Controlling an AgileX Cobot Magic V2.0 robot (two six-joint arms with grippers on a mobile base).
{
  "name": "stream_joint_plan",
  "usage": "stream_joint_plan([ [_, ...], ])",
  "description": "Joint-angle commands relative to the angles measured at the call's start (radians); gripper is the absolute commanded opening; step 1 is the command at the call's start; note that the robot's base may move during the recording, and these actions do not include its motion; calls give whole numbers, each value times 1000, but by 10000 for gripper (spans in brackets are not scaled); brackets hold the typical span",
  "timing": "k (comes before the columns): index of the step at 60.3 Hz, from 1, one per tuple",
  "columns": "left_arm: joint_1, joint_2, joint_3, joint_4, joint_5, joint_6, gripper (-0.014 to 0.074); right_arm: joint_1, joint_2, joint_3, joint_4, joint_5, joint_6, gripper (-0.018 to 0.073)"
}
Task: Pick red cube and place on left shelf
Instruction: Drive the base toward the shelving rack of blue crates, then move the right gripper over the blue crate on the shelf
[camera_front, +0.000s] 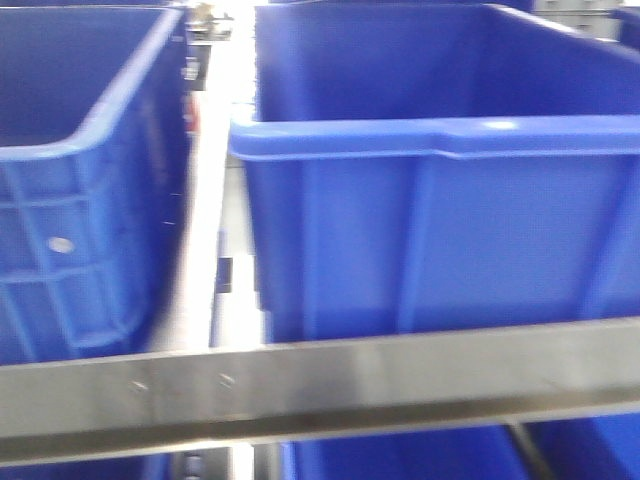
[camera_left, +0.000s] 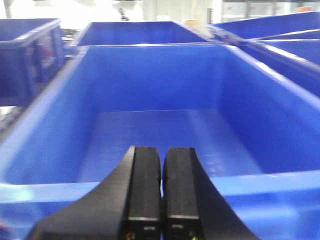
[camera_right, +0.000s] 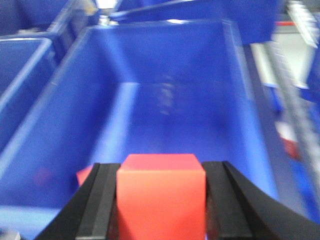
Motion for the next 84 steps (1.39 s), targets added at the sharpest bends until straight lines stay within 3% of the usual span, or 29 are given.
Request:
stream_joint_plan([
  [1,-4,-15,25,0,-83,0,102,1,7,-26,-9,-84,-5,56],
  [84,-4,-15,25,0,-83,0,102,1,7,-26,-9,-84,-5,56],
])
